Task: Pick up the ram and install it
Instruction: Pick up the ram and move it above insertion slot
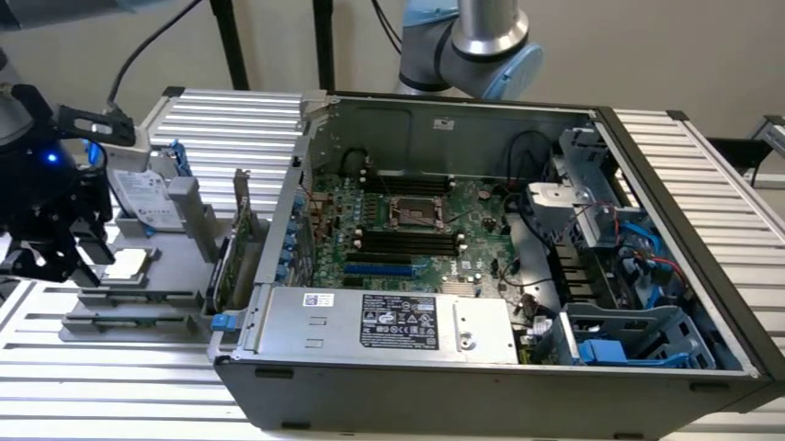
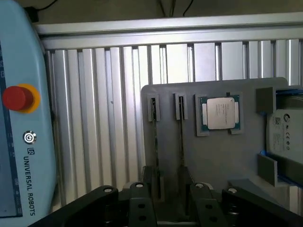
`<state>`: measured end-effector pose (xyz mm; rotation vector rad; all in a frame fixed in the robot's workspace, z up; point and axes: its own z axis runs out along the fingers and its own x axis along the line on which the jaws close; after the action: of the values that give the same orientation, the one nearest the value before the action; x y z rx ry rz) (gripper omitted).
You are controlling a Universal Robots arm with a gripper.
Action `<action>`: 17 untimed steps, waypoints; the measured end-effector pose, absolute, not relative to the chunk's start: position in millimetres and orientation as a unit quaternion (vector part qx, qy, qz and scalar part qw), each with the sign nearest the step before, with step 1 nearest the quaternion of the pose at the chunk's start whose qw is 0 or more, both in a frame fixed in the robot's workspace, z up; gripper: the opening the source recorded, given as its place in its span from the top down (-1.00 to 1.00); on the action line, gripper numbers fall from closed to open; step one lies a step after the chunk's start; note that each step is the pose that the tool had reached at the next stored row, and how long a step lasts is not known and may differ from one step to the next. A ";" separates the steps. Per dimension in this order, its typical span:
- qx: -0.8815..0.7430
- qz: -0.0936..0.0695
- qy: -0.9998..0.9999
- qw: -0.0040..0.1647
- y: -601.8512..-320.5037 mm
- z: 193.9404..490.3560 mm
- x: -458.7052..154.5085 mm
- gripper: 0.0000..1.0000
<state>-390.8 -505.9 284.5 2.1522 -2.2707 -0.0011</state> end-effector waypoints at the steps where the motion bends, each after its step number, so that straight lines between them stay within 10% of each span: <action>1: 0.688 0.000 -0.725 0.007 -506.4 282.8 -390.8 0.27; 17: 0.695 0.000 -0.719 0.007 -508.4 253.7 -389.1 0.27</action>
<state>-389.1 -508.4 253.7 2.1732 -2.2503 -0.0010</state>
